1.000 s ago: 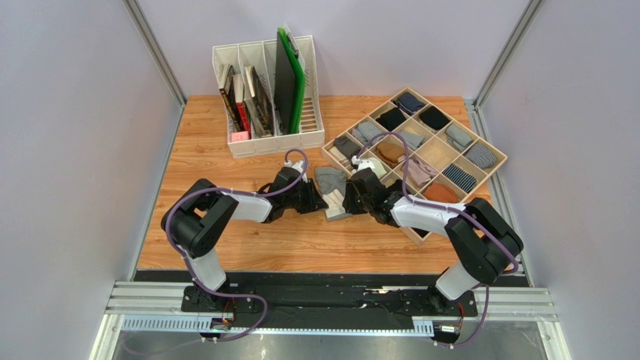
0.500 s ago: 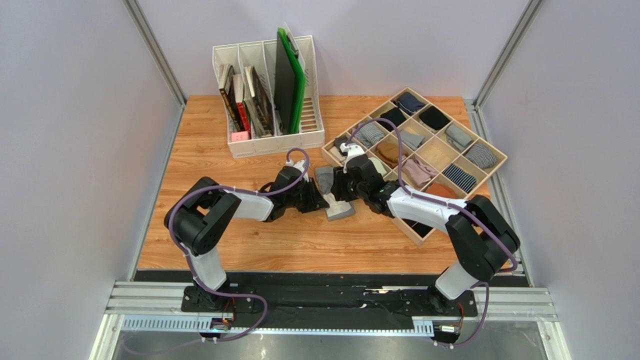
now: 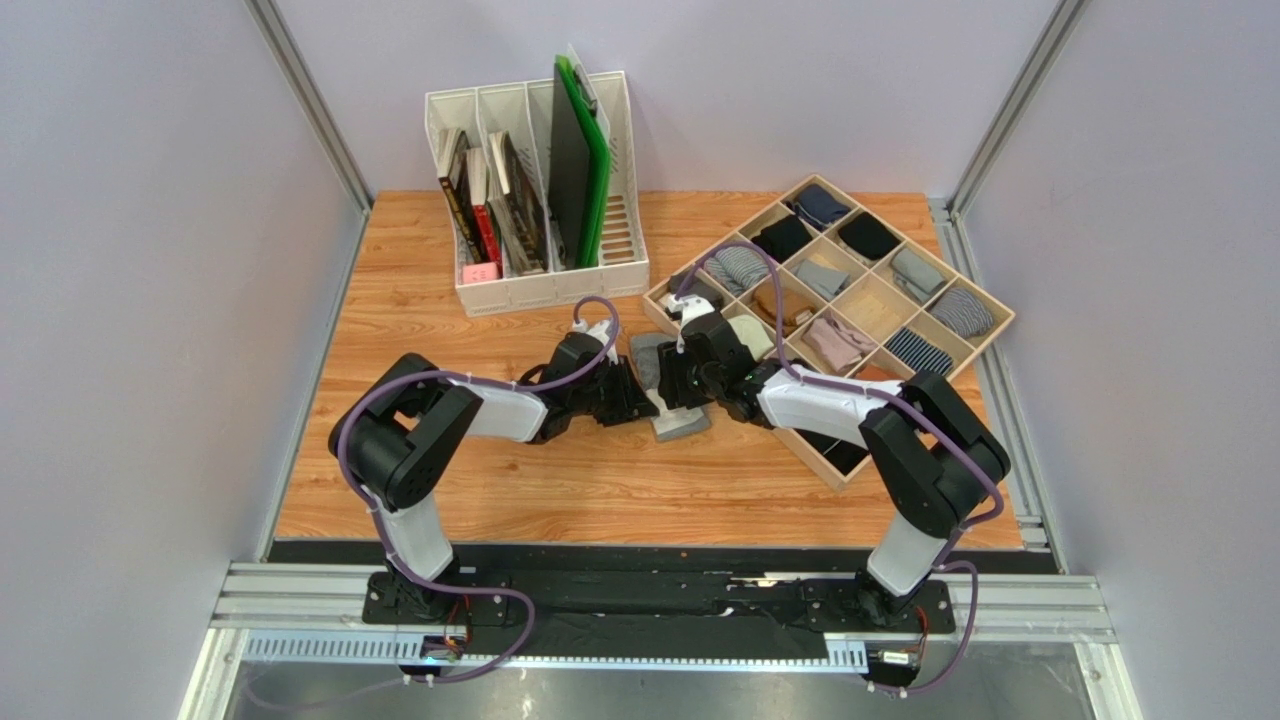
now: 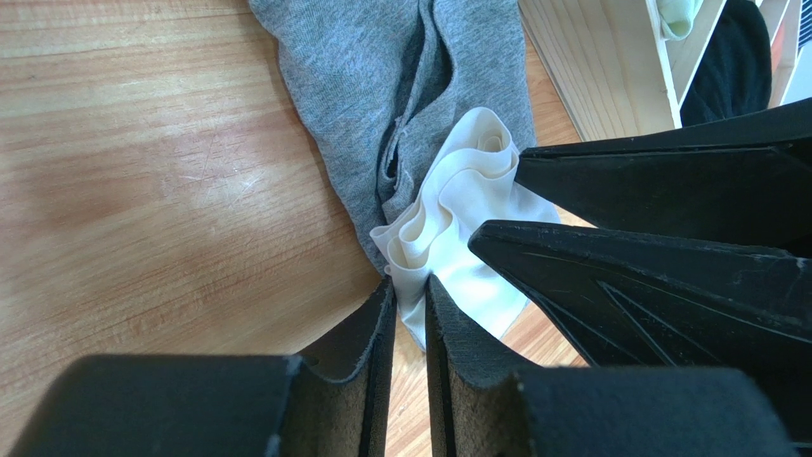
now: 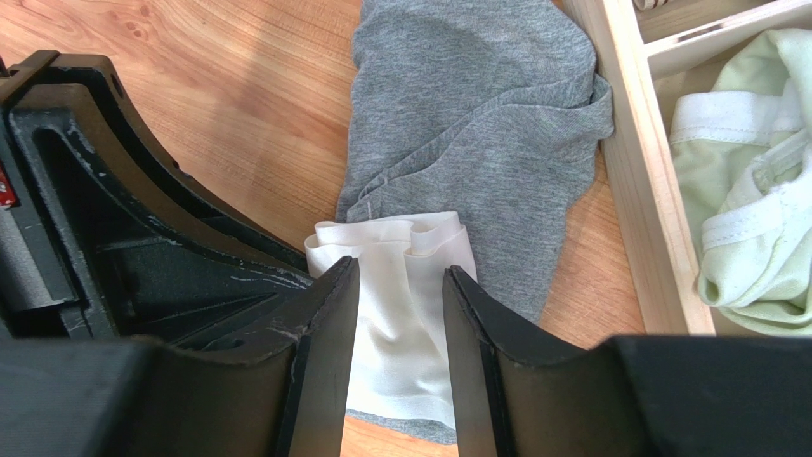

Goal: Roll the underwear
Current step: Roll the underwear to the center of the board.

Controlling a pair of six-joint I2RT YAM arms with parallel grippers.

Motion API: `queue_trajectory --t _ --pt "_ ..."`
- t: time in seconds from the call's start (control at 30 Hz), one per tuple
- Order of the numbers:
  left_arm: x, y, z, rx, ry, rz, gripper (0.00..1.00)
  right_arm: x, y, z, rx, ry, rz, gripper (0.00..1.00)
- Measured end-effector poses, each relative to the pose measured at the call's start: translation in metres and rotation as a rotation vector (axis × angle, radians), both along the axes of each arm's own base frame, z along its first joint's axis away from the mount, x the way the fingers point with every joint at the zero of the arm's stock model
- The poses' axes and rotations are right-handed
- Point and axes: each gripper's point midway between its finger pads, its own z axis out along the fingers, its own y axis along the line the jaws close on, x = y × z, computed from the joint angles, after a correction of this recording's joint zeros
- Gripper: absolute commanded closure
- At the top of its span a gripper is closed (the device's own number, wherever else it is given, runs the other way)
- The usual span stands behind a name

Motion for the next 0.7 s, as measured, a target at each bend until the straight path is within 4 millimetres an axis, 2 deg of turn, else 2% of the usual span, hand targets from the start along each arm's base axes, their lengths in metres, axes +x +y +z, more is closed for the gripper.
queue_trajectory --t 0.37,0.63,0.7 --pt "0.000 0.000 0.000 -0.001 0.001 -0.002 0.77 0.004 -0.002 -0.003 -0.036 -0.022 0.023 0.59" --pt "-0.001 -0.001 0.000 -0.003 0.004 -0.007 0.77 0.010 -0.005 -0.013 -0.078 -0.025 0.037 0.59" --pt "-0.001 -0.001 0.000 -0.004 0.004 -0.008 0.77 0.012 -0.007 -0.013 -0.082 -0.029 0.036 0.63"
